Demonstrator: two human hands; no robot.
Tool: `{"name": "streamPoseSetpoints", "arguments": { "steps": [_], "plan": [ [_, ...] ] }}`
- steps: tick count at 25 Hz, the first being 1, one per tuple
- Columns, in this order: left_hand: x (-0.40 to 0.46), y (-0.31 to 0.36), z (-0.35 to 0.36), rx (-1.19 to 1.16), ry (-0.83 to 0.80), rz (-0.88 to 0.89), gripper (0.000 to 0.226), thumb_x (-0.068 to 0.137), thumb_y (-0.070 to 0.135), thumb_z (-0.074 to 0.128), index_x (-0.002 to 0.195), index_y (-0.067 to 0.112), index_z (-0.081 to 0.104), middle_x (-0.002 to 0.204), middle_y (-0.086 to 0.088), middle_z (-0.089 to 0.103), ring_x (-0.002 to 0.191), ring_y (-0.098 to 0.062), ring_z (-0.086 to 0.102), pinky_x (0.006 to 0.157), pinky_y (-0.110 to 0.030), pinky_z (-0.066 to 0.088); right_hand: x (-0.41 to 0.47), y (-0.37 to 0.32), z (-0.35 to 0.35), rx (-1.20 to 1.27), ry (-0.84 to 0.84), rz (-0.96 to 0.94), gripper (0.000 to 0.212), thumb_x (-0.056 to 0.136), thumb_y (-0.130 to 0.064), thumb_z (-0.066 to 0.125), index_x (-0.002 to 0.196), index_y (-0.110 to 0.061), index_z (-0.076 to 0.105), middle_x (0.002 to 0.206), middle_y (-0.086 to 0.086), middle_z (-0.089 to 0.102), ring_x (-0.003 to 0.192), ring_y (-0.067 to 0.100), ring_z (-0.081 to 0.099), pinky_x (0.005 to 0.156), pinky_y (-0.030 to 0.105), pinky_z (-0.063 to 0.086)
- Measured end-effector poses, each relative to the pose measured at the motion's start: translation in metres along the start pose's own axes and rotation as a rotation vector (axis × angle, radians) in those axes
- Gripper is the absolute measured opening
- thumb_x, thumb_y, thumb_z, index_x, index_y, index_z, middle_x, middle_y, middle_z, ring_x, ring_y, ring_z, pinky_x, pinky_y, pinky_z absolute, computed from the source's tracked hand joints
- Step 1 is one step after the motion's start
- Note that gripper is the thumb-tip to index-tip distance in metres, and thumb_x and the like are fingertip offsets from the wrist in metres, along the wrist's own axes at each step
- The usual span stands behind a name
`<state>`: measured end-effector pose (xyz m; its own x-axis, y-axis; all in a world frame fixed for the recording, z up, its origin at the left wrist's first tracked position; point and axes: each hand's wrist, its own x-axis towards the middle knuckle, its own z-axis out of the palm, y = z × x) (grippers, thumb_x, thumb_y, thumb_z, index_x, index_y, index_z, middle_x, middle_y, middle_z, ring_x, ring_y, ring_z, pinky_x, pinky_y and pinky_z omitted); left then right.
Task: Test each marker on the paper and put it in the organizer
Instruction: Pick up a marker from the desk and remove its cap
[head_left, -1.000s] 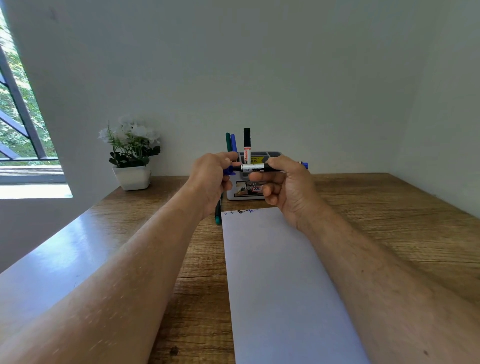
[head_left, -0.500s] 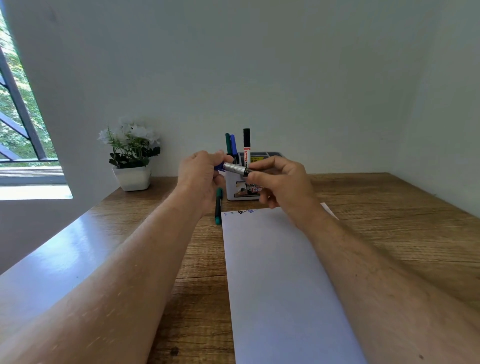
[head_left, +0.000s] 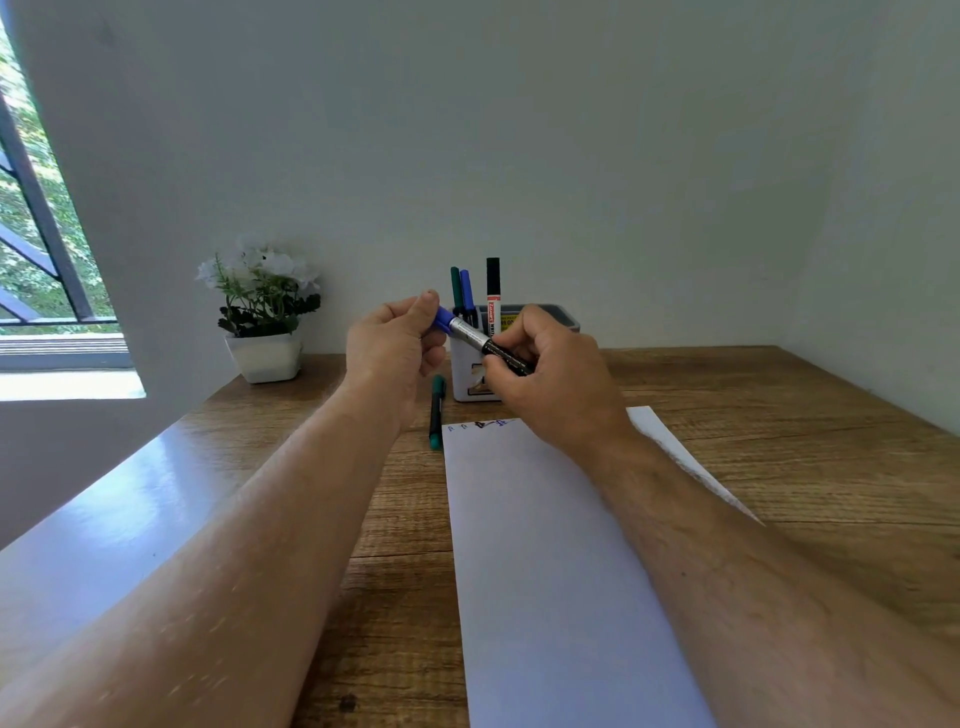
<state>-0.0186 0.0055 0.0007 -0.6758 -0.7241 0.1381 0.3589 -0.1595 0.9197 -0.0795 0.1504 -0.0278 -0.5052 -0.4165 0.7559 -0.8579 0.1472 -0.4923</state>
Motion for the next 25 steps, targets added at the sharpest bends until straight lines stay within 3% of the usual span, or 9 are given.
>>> {"name": "streamPoseSetpoints", "arguments": {
  "steps": [5,12,16,19,22,25],
  "plan": [
    [-0.003,-0.002,0.001,0.04,-0.022,0.042,0.016,0.09,0.022,0.068,0.098,0.008,0.068,0.079,-0.005,0.071,0.063,-0.01,0.062,0.062,-0.022,0.056,0.0,-0.002,0.001,-0.001,0.007,0.009,0.012,0.086,-0.021,0.063,0.083,-0.026,0.052,0.071,-0.009,0.063,0.059,0.01,0.062,0.048,0.025,0.052],
    [-0.008,-0.004,0.008,0.021,-0.024,0.092,0.009,0.091,0.019,0.068,0.094,0.011,0.067,0.084,-0.006,0.072,0.07,-0.013,0.067,0.069,-0.026,0.057,0.002,-0.002,0.003,0.117,0.042,0.144,0.012,0.083,-0.022,0.064,0.08,-0.026,0.053,0.066,-0.008,0.059,0.053,-0.001,0.052,0.042,0.01,0.038],
    [-0.018,-0.009,0.013,0.056,-0.148,0.09,0.03,0.087,0.009,0.072,0.112,0.015,0.057,0.087,-0.012,0.074,0.077,-0.024,0.075,0.068,-0.034,0.06,0.001,0.004,0.003,0.107,0.02,0.202,0.008,0.086,-0.025,0.064,0.086,-0.023,0.055,0.071,-0.005,0.061,0.055,-0.001,0.053,0.044,0.01,0.039],
    [-0.021,-0.005,0.016,0.141,-0.121,0.229,0.036,0.085,0.007,0.073,0.114,0.021,0.055,0.083,-0.007,0.075,0.074,-0.019,0.075,0.066,-0.032,0.061,0.002,0.005,0.001,0.057,0.018,0.184,0.006,0.089,-0.027,0.064,0.09,-0.023,0.061,0.079,-0.008,0.067,0.066,0.0,0.063,0.053,0.011,0.048],
    [-0.02,-0.001,0.013,0.347,-0.04,0.458,0.04,0.082,0.019,0.078,0.113,0.032,0.055,0.083,0.001,0.074,0.07,-0.012,0.074,0.067,-0.028,0.06,0.004,0.009,-0.001,0.008,0.078,0.198,0.011,0.091,-0.023,0.062,0.099,-0.019,0.068,0.089,-0.006,0.071,0.079,0.004,0.067,0.069,0.023,0.059],
    [-0.02,0.003,0.019,0.474,-0.002,0.691,0.038,0.083,0.027,0.077,0.111,0.035,0.053,0.087,0.008,0.071,0.073,-0.004,0.07,0.065,-0.022,0.057,0.004,0.014,-0.002,-0.067,0.167,0.234,0.014,0.09,-0.016,0.06,0.102,-0.019,0.066,0.09,-0.003,0.069,0.081,0.01,0.065,0.07,0.028,0.059]
  ]
}}
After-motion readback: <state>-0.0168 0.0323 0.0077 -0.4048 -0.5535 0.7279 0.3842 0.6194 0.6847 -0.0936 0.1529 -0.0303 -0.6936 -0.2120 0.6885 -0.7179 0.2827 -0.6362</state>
